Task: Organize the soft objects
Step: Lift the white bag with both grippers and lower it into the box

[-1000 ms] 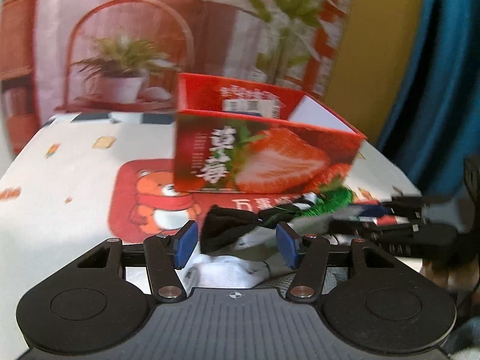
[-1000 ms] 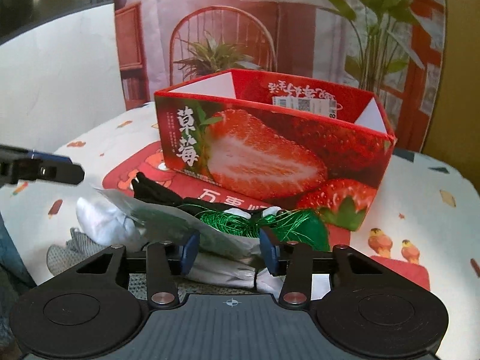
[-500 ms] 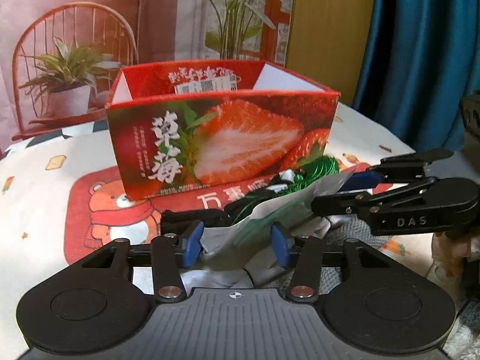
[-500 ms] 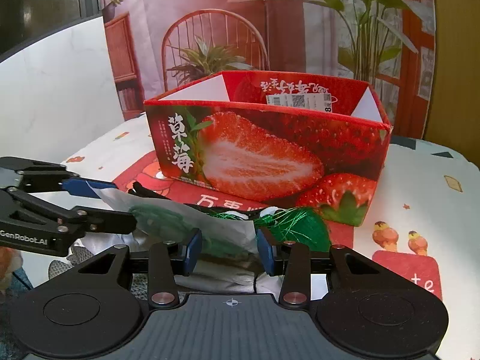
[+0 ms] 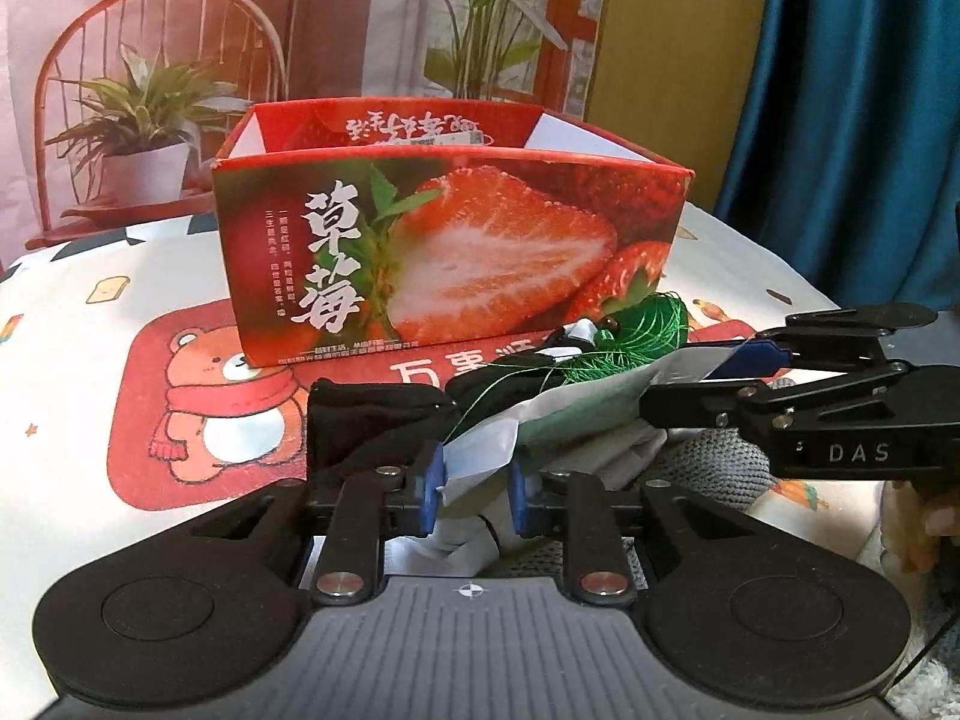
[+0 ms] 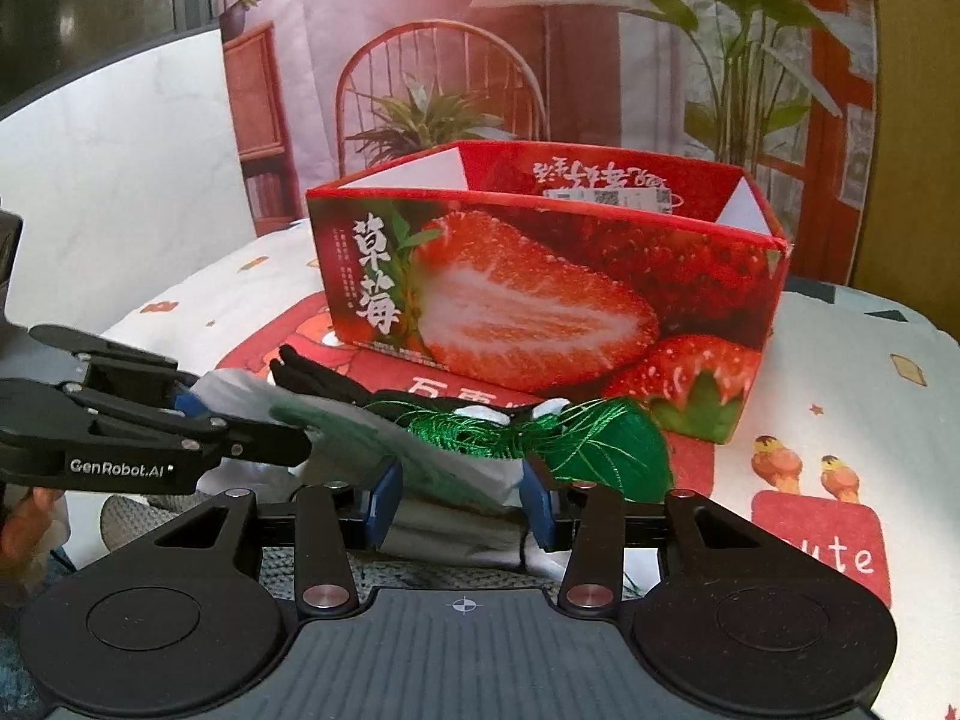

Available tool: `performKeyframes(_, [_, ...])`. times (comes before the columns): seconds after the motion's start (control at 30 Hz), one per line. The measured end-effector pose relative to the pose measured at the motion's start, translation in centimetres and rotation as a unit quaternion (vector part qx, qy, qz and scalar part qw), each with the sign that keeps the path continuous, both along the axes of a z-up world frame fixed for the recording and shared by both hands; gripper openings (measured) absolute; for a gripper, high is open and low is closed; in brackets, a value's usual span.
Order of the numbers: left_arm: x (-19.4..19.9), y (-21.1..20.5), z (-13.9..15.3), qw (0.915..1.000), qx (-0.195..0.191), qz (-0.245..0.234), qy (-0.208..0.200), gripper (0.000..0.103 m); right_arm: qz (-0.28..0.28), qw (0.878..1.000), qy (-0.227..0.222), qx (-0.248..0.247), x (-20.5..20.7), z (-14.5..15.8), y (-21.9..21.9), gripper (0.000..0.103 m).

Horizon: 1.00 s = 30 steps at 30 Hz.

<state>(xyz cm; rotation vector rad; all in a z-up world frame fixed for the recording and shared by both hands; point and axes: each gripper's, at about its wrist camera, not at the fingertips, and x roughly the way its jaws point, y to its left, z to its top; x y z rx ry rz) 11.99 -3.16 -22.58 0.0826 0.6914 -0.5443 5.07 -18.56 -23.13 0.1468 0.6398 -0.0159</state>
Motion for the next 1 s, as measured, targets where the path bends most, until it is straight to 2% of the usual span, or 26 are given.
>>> performKeyframes(0.13, [-0.2,0.4,0.0,0.9997,-0.016,0.016,0.001,0.015,-0.008,1.0,-0.004,-0.008,-0.5,0.1,0.0,0.025])
performKeyframes(0.17, [-0.2,0.5,0.0,0.9996,-0.019,0.021,0.0,0.011,-0.009,1.0,-0.007,-0.006,-0.6,0.1,-0.1,0.023])
performKeyframes(0.3, [-0.7,0.7,0.3,0.9992,-0.029,0.028,-0.007,0.008,0.002,1.0,-0.023,0.0,-1.1,0.5,0.2,0.011])
performKeyframes(0.4, [-1.0,1.1,1.0,0.9985,-0.042,0.03,-0.017,0.006,0.005,0.999,-0.039,-0.011,-1.4,1.2,0.6,0.01])
performKeyframes(0.77, [-1.6,1.9,4.4,0.9946,-0.071,0.044,-0.061,0.005,0.006,0.996,-0.085,-0.004,-1.4,4.5,0.0,0.01])
performKeyframes(1.0, [-1.0,1.8,8.3,0.989,-0.088,0.053,-0.106,0.005,0.016,0.992,-0.122,-0.003,-0.2,8.3,-1.1,0.01])
